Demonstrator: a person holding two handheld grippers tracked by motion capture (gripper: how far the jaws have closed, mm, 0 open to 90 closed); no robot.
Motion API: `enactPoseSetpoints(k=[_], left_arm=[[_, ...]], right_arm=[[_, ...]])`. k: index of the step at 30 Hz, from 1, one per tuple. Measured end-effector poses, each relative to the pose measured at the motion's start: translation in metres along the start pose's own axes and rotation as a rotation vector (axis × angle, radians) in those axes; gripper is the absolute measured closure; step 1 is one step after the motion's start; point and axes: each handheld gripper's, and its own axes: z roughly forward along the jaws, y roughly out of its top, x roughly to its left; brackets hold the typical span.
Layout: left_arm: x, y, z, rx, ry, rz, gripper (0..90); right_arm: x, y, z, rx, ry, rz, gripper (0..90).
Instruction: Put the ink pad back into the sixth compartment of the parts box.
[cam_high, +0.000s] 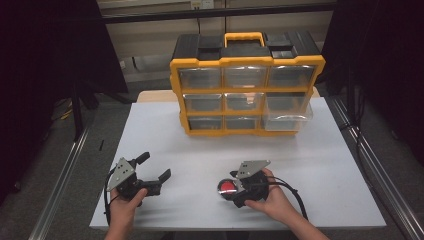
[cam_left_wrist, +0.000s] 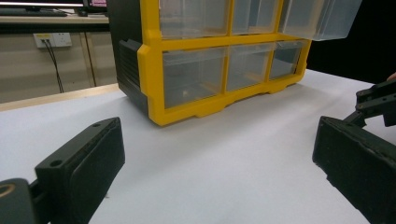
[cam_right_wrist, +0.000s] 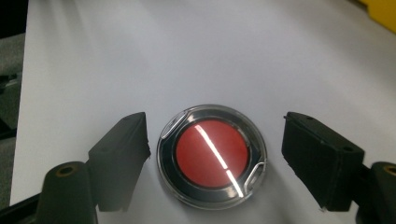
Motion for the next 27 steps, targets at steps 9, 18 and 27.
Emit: enactPoseSetpoints(k=[9,18,27], left_arm=[[-0.001,0.0,0.0,-0.003,0.003,-0.012,2.5],[-0.001,0.0,0.0,-0.004,0.0,-0.007,2.6],[0.0,0.0,-0.001,-0.003,-0.002,-0.002,2.6]], right_arm=[[0.003,-0.001,0.007,0.06,-0.008,-0.036,28.1],[0.002,0.002,0.011,0.111,0.005,-0.025,29.8],[0.001,0.003,0.011,0.115,0.012,-0.021,30.0]])
